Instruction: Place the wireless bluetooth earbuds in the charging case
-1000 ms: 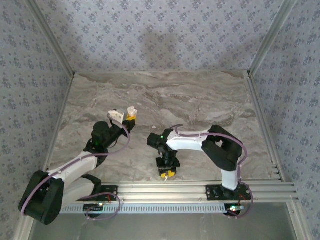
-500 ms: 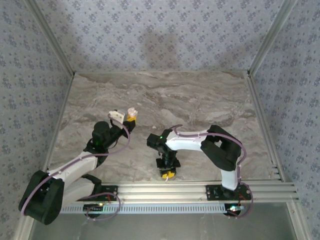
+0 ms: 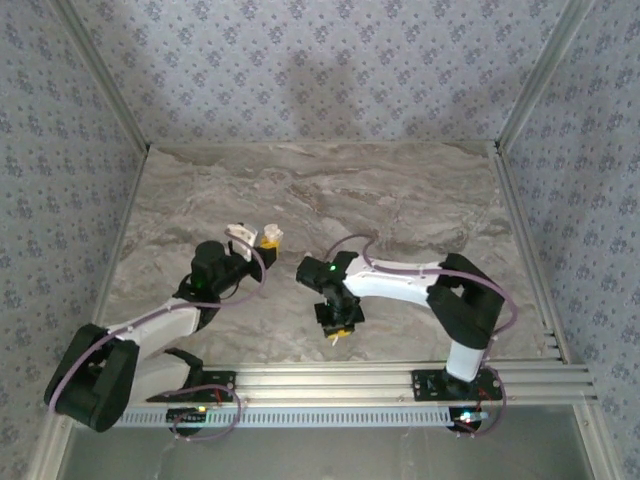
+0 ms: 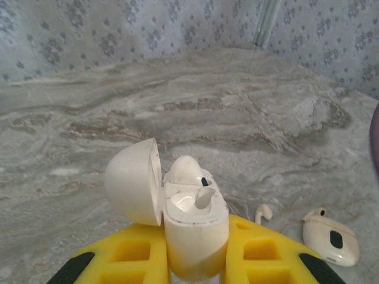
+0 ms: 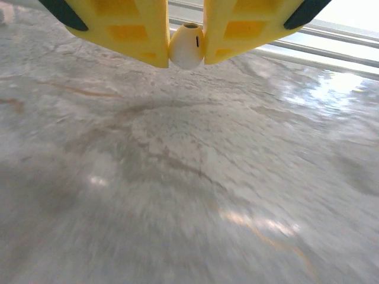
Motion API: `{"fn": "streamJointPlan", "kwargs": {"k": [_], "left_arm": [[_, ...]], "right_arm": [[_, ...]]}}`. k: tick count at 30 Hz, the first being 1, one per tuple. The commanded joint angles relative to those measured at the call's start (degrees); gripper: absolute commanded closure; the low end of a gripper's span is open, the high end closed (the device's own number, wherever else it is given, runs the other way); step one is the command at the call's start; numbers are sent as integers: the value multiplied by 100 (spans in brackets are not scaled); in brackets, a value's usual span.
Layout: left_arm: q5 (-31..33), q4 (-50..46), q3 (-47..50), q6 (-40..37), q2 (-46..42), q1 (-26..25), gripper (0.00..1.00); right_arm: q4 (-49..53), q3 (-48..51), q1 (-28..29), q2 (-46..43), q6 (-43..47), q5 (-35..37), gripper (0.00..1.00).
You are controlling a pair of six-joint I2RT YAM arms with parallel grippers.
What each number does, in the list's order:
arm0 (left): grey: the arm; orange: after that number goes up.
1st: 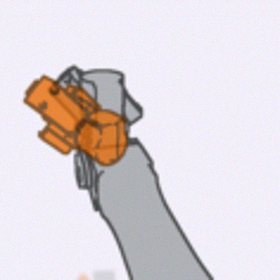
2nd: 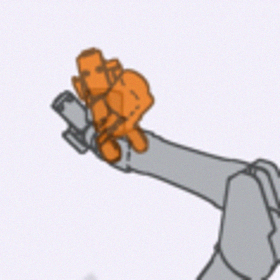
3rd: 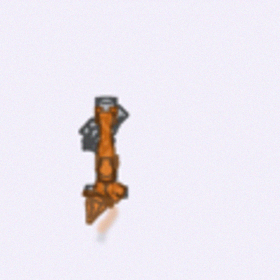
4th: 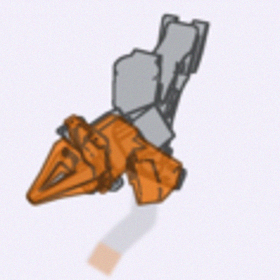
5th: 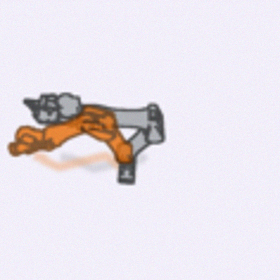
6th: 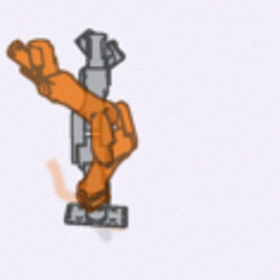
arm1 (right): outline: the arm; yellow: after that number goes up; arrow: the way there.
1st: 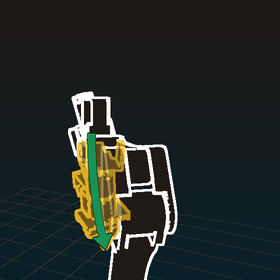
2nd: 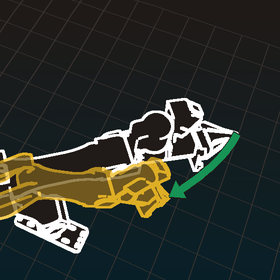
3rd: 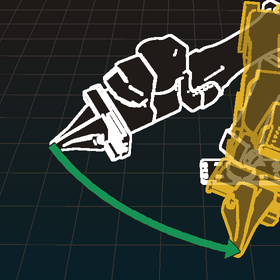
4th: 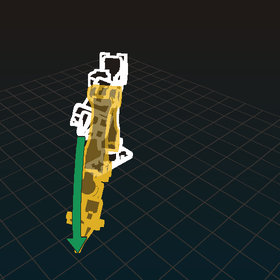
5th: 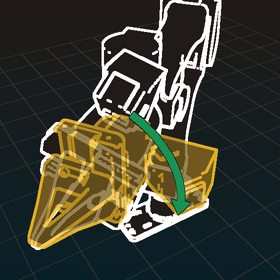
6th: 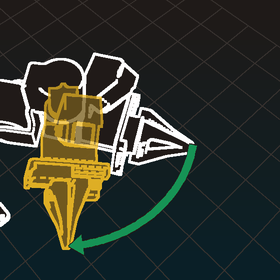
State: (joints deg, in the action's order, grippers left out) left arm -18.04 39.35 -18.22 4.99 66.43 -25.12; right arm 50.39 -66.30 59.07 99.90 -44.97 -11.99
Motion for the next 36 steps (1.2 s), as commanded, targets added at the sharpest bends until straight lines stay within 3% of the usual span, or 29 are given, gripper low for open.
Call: {"fn": "streamJointPlan", "kwargs": {"k": [1, 7, 14, 23, 36], "left_arm": [[-402, 582, -252, -149, 290, 5, 86], [-1048, 1126, -303, -636, 668, -185, 86], [-1317, 1013, -471, -1579, 766, -411, 87], [-1474, 837, -672, -1942, 782, -599, 87], [-1570, 653, -885, -1579, 748, -603, 87]], "right_arm": [[-476, -25, -150, -542, 347, 789, 79], [-1262, -24, -424, -1178, 1194, 1579, 79], [-2139, 118, -546, -1943, 2344, 2224, 79], [-3005, 147, -682, -2379, 3642, 2206, 78], [-3441, -109, -651, -2331, 4853, 2045, 78]]}}
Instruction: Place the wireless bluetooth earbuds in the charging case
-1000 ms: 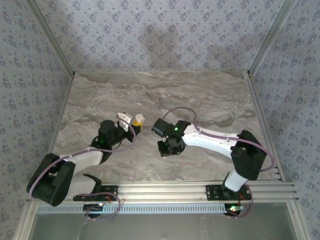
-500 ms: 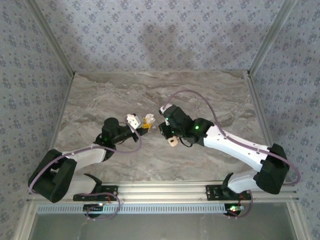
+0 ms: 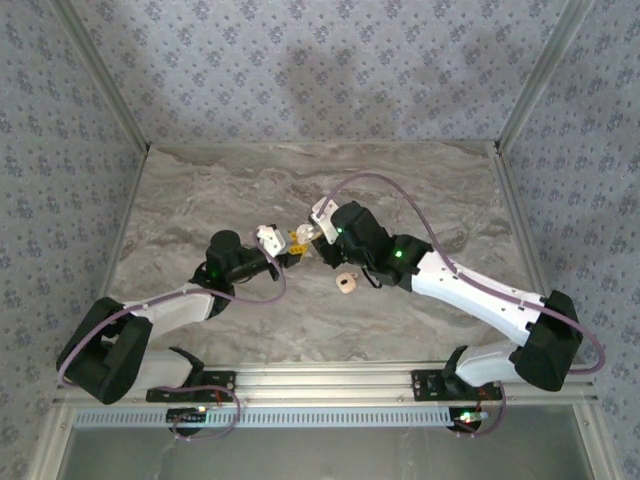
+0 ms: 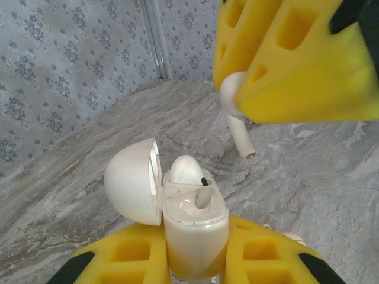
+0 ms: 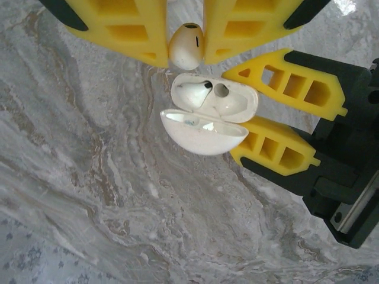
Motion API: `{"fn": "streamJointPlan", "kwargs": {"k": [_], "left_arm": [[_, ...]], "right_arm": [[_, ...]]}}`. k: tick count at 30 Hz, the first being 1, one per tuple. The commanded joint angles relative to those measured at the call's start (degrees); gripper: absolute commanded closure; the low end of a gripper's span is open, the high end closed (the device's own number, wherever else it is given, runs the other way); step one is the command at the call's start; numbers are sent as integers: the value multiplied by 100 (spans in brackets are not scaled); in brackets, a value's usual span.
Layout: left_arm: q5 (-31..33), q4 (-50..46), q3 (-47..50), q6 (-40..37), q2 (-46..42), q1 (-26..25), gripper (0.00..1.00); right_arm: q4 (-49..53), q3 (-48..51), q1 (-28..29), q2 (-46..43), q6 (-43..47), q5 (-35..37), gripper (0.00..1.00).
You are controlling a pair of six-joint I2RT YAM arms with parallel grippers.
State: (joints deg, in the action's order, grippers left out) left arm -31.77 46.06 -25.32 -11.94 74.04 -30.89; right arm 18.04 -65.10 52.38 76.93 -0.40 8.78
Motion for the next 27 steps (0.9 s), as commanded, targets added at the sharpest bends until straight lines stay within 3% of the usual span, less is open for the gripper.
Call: {"fn": "streamJointPlan", "kwargs": {"k": [1, 27], "left_arm": [[-213, -26, -177, 138, -4, -28, 87], [-281, -45, -324, 385, -82, -25, 86]], "right_arm": [[-228, -243, 15, -23, 439, -72, 78], [2, -635, 28, 445, 853, -317, 78]]}}
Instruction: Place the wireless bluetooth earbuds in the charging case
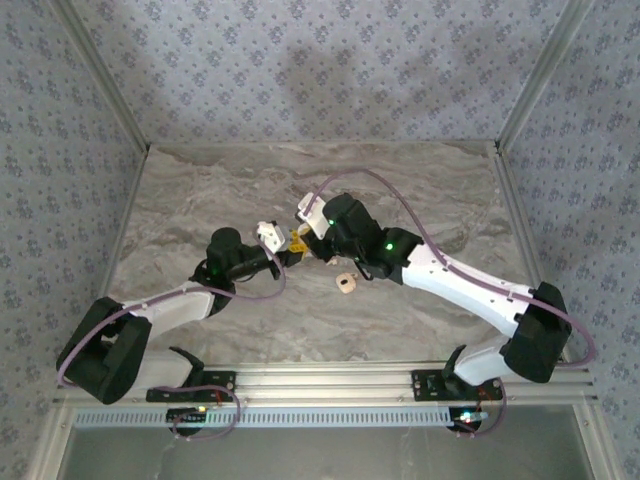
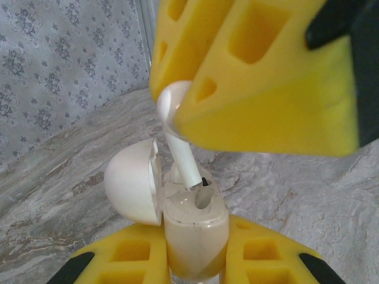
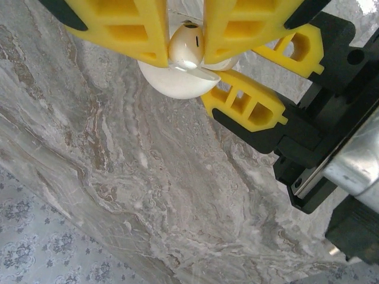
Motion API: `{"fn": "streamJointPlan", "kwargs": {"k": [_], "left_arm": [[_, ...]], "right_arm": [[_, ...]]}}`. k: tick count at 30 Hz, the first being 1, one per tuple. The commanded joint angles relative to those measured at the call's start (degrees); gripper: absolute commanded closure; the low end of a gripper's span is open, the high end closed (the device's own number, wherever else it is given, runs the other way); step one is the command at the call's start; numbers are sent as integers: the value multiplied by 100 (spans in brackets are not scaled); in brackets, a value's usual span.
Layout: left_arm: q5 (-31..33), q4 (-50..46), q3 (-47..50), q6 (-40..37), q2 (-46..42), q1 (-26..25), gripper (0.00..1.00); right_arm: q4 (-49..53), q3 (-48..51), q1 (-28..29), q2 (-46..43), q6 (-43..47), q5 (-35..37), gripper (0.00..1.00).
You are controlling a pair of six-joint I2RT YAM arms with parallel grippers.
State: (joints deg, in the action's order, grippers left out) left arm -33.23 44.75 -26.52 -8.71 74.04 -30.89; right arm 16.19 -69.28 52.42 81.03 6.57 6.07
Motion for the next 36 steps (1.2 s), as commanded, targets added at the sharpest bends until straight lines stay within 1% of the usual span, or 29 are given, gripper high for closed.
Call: {"fn": "streamJointPlan", "kwargs": {"k": [1, 15, 26, 32, 36], "left_arm": [[-131, 86, -207, 61, -83, -25, 86], [-104, 34, -232, 51, -161, -17, 86], [-86, -46, -257, 30, -291, -17, 86], [-67, -54, -266, 27, -294, -20, 86], [-63, -63, -273, 25, -290, -16, 86]], "right_arm": [[206, -225, 31, 43, 165, -27, 78], [527, -304, 84, 120, 483, 216, 78], [734, -392, 286, 325, 758, 555, 79], [828, -397, 352, 322, 741, 264, 78], [871, -407, 340, 319, 666, 95, 75]]}}
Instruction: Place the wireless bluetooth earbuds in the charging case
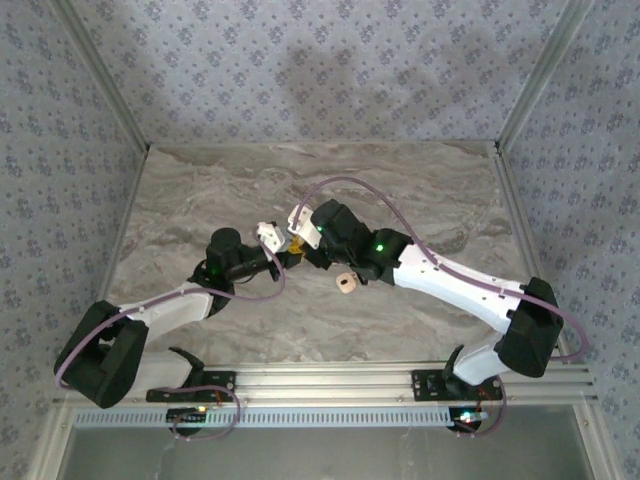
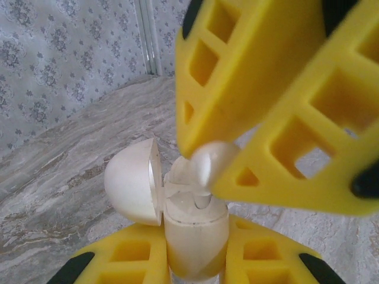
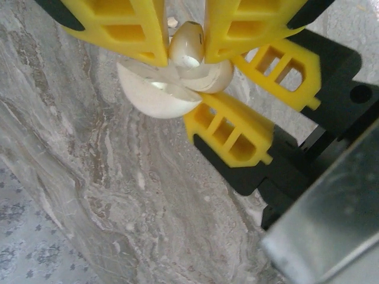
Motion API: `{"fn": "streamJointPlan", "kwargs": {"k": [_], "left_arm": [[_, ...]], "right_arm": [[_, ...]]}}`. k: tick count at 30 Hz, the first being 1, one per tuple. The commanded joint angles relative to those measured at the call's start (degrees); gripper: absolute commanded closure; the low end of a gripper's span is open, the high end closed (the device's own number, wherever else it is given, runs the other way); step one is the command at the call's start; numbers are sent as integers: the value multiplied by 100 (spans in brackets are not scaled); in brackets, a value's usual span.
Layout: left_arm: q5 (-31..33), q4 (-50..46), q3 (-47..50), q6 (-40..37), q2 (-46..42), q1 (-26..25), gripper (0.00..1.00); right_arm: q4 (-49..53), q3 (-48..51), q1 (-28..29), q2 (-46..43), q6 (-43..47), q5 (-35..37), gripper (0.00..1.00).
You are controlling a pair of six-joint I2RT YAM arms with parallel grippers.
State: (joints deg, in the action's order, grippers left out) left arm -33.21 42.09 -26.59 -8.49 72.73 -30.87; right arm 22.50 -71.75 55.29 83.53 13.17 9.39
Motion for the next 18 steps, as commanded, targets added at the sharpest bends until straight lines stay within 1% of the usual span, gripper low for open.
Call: {"fn": "streamJointPlan", "kwargs": {"k": [1, 5, 13, 18], "left_arm": [[-70, 204, -259, 5, -154, -19, 86], [-70, 186, -255, 3, -157, -22, 86], [-27, 308, -145, 10, -106, -15, 86], [-10, 309, -128, 5, -101, -22, 86]], "right_arm": [[235, -160, 49, 66, -22, -260, 74], [146, -169, -15, 6, -155, -402, 71], [-157, -120, -390, -135, -600, -1429, 56], [-215, -125, -556, -187, -824, -1906, 48]]}}
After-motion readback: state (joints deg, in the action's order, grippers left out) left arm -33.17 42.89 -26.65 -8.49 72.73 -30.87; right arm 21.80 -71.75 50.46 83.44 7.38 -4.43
